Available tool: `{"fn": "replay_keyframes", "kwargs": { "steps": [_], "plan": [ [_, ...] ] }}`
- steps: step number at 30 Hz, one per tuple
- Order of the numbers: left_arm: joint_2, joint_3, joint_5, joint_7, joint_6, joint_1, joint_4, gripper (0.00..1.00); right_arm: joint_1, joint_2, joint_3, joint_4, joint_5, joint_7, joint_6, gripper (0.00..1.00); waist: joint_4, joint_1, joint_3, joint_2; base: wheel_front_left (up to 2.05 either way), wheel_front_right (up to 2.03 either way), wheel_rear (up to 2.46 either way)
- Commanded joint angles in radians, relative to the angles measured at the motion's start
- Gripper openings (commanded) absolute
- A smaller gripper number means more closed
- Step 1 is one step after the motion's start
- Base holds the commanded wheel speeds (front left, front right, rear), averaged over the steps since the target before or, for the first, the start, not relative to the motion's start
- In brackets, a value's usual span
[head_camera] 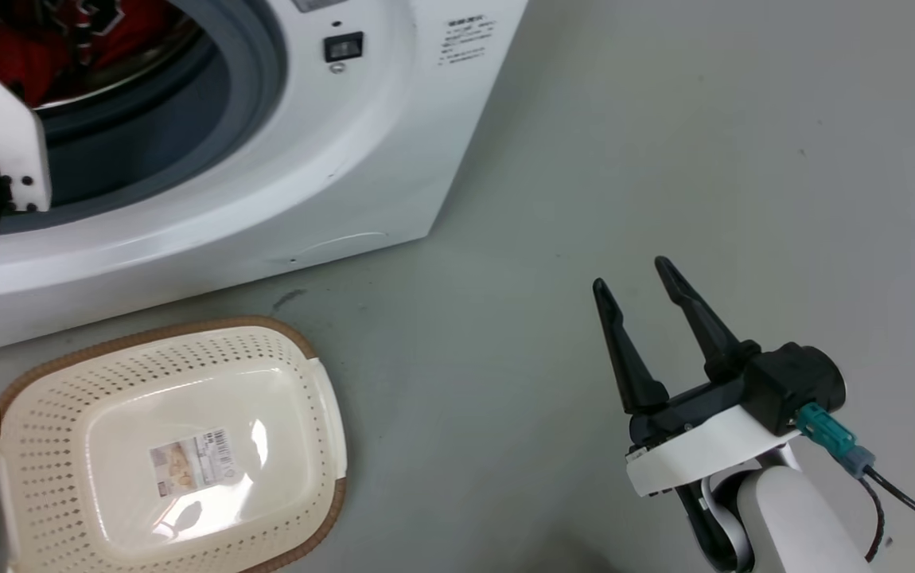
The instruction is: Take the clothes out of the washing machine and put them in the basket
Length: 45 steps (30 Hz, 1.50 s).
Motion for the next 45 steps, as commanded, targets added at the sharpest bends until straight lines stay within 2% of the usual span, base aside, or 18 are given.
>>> {"fn": "replay_keyframes", "kwargs": {
  "steps": [1,8,11,12,13,14,19,22,27,33,37,45],
  "plan": [
    [0.012,-0.005,0.001,0.026,-0.005,-0.021,0.014,1.00,-0.013,0.002,0.007,0.008,0.009,-0.007,-0.001,1.00,-0.021,-0.0002,0.020,0.0000,0.00,0.00,0.00],
    [0.052,-0.025,0.001,0.230,-0.011,-0.106,0.093,1.00,-0.030,0.002,0.036,0.018,0.032,-0.010,-0.001,1.00,-0.047,-0.0002,0.051,0.0000,0.00,0.00,0.00],
    [0.060,-0.033,0.004,0.279,0.006,-0.129,0.101,1.00,-0.031,0.002,0.043,0.013,0.042,-0.010,-0.001,1.00,-0.051,-0.0002,0.059,0.0000,0.00,0.00,0.00],
    [0.061,-0.030,0.000,0.303,0.018,-0.133,0.109,0.56,-0.032,0.002,0.044,0.012,0.044,-0.010,-0.001,1.00,-0.051,-0.0002,0.061,0.0000,0.00,0.00,0.00],
    [0.058,-0.028,-0.004,0.315,0.028,-0.135,0.111,0.39,-0.033,0.002,0.044,0.012,0.046,-0.010,-0.001,1.00,-0.051,-0.0002,0.062,0.0000,0.00,0.00,0.00],
    [0.054,-0.026,-0.008,0.314,0.035,-0.140,0.107,0.00,-0.035,0.002,0.044,0.012,0.048,-0.010,-0.001,1.00,-0.051,-0.0002,0.063,0.0000,0.00,0.00,0.00],
    [0.043,-0.024,-0.021,0.313,0.060,-0.130,0.099,0.00,-0.044,0.002,0.040,0.021,0.050,-0.010,-0.001,1.00,-0.046,-0.0002,0.052,0.0000,0.00,0.00,0.00],
    [0.031,-0.023,-0.032,0.245,0.067,-0.099,0.074,0.00,-0.040,0.002,0.029,0.028,0.041,-0.010,-0.001,1.00,-0.036,-0.0002,0.031,0.0000,0.00,0.00,0.00],
    [0.006,-0.023,-0.049,0.046,0.072,-0.022,0.017,0.00,-0.024,0.002,0.010,0.044,0.013,-0.010,-0.001,1.00,-0.005,-0.0002,-0.039,0.0000,0.00,0.00,0.00],
    [-0.050,-0.021,-0.081,-0.229,0.071,0.099,-0.028,0.00,0.011,0.002,-0.022,0.060,-0.030,-0.010,-0.001,1.00,0.048,-0.0002,-0.155,0.0000,0.00,0.00,0.00],
    [-0.090,-0.014,-0.105,-0.357,0.056,0.162,-0.035,0.00,0.046,0.002,-0.046,0.063,-0.052,0.001,-0.001,1.00,0.087,-0.0002,-0.231,0.0000,0.00,0.00,0.00],
    [-0.166,-0.009,-0.151,-0.420,0.035,0.286,-0.135,0.00,0.121,0.002,-0.083,0.030,-0.073,0.050,-0.001,1.00,0.157,-0.0002,-0.340,0.0000,0.00,0.00,0.00]
  ]
}}
